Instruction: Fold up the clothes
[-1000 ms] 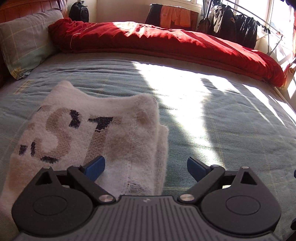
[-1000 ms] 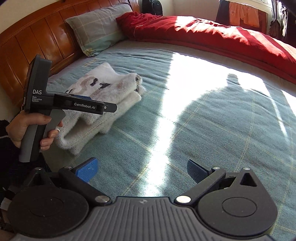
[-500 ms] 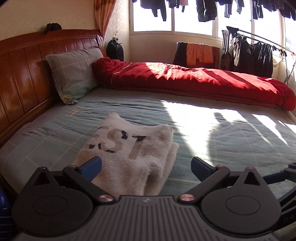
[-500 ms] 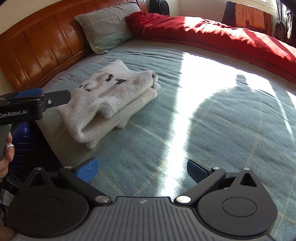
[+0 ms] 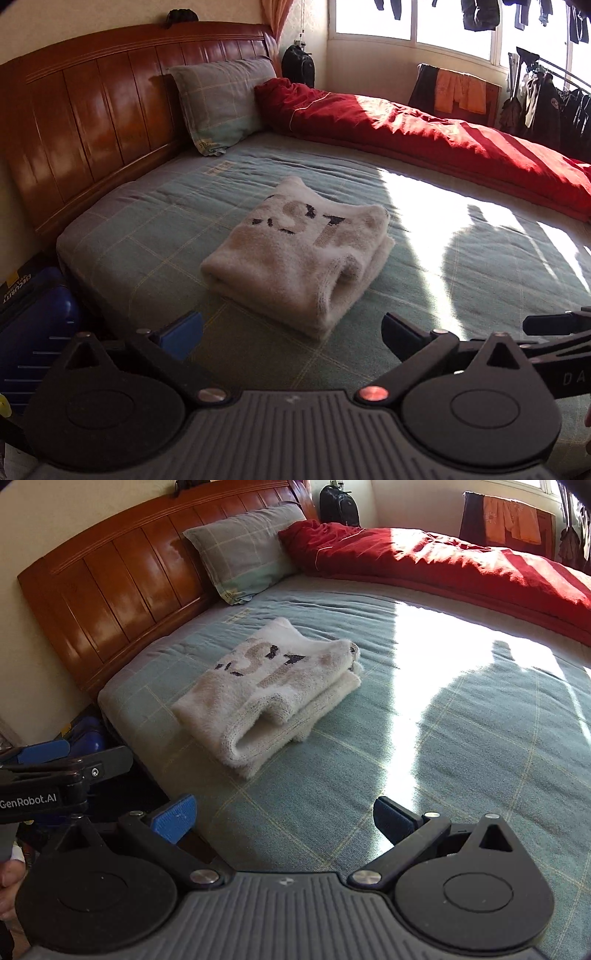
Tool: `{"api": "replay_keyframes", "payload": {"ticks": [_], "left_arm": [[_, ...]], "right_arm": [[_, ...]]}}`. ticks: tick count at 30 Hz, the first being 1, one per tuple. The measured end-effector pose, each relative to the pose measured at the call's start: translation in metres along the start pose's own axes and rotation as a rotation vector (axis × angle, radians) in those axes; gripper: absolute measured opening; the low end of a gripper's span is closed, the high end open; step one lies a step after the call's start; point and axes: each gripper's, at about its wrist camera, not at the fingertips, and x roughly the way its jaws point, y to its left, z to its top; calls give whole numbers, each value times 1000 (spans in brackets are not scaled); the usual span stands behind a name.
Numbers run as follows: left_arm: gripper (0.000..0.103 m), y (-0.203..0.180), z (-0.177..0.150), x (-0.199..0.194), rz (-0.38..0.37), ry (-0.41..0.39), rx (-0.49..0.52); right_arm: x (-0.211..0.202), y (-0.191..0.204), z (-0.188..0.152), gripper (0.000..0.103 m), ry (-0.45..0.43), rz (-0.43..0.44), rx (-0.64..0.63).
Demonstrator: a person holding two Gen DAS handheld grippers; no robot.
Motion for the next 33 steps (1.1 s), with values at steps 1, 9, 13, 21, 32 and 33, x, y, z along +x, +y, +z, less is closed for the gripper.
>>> {"api": "replay_keyframes", "payload": {"ticks": [1, 9, 13, 21, 32, 33], "left_arm": [[102, 2, -2, -2, 11, 11, -2], [102, 17, -12, -11, -4, 90, -43], [102, 22, -13, -11, 9, 125, -53], [102, 34, -16, -5, 5, 171, -77], [102, 49, -21, 9, 20, 240, -97], [102, 50, -22, 10, 20, 243, -98]], "right_arm": [[-3, 3, 1, 103, 0, -5, 0], [-12, 29, 14, 103, 1, -34, -61], [-9, 42, 16, 103, 15, -29, -88], [6, 58, 16, 103, 70, -37, -143], [30, 73, 18, 103, 124, -31, -172], [32, 73, 18, 103, 128, -32, -174]]}}
